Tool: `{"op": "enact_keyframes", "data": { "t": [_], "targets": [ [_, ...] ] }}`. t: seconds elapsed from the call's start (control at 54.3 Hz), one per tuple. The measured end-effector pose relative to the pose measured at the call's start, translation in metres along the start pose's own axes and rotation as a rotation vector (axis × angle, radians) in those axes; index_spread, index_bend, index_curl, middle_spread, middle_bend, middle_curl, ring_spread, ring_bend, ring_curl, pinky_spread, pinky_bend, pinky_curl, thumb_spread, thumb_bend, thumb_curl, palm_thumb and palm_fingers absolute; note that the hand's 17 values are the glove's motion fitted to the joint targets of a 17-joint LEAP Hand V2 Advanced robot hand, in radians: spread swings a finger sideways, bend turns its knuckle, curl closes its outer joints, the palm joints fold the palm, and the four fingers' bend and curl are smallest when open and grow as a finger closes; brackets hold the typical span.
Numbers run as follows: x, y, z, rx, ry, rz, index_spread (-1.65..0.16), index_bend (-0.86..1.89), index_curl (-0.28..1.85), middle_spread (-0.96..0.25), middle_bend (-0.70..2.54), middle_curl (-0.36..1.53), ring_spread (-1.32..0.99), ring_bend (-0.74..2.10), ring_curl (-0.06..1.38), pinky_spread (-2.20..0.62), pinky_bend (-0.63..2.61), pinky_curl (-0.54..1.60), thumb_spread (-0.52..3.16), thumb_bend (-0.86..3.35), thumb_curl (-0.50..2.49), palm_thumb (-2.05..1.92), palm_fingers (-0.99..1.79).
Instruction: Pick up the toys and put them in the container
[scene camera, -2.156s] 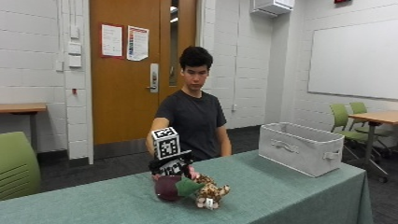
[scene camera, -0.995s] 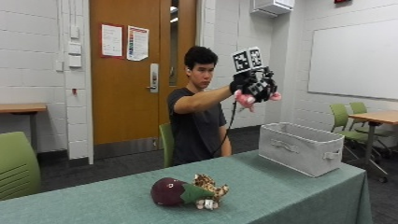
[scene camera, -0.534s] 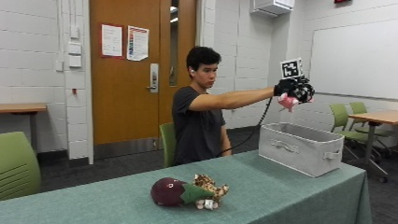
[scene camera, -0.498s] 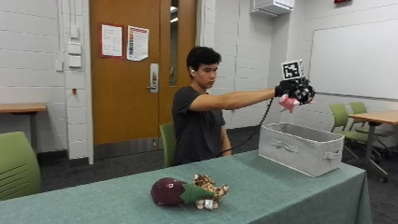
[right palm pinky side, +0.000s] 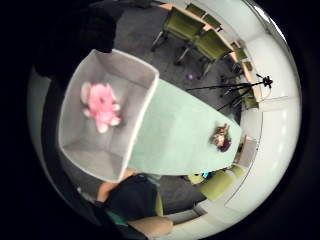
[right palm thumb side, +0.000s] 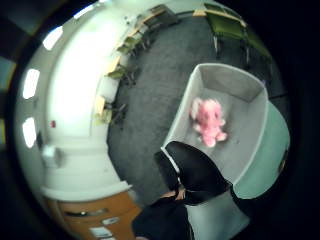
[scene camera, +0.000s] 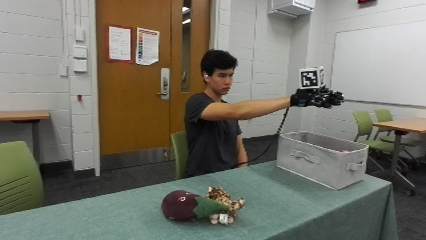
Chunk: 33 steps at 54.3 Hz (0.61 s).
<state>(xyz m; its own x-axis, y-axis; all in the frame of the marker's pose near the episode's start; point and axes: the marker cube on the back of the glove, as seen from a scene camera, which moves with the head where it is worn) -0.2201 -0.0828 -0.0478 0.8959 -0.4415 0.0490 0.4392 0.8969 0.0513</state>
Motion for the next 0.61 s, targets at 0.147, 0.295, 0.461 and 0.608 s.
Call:
{"op": "enact_keyframes", "data": {
  "t": [0.147, 0.295, 0.461, 0.608],
  "targets": [
    [0.051, 0.022, -0.027, 0.044, -0.011, 0.219, -0.22, 0.15, 0.15, 0.01, 0.17, 0.50, -0.06, 0.48, 0.22, -0.06, 1.01, 0.38, 1.14, -0.05, 0.50, -0.02, -0.19],
    [0.109, 0.063, -0.047, 0.074, 0.023, 0.263, -0.24, 0.14, 0.19, -0.01, 0.17, 0.47, -0.08, 0.40, 0.22, -0.04, 0.92, 0.35, 1.19, -0.04, 0.43, -0.03, -0.16],
    [0.215, 0.121, -0.060, 0.096, 0.070, 0.379, -0.25, 0.14, 0.21, -0.02, 0.16, 0.43, -0.10, 0.34, 0.22, -0.03, 0.88, 0.33, 1.22, -0.04, 0.37, -0.04, -0.13],
    [0.281, 0.158, -0.056, 0.089, 0.078, 0.470, -0.27, 0.15, 0.23, -0.03, 0.17, 0.41, -0.13, 0.30, 0.23, -0.03, 0.85, 0.32, 1.21, -0.05, 0.32, -0.06, -0.10]
  ]
}}
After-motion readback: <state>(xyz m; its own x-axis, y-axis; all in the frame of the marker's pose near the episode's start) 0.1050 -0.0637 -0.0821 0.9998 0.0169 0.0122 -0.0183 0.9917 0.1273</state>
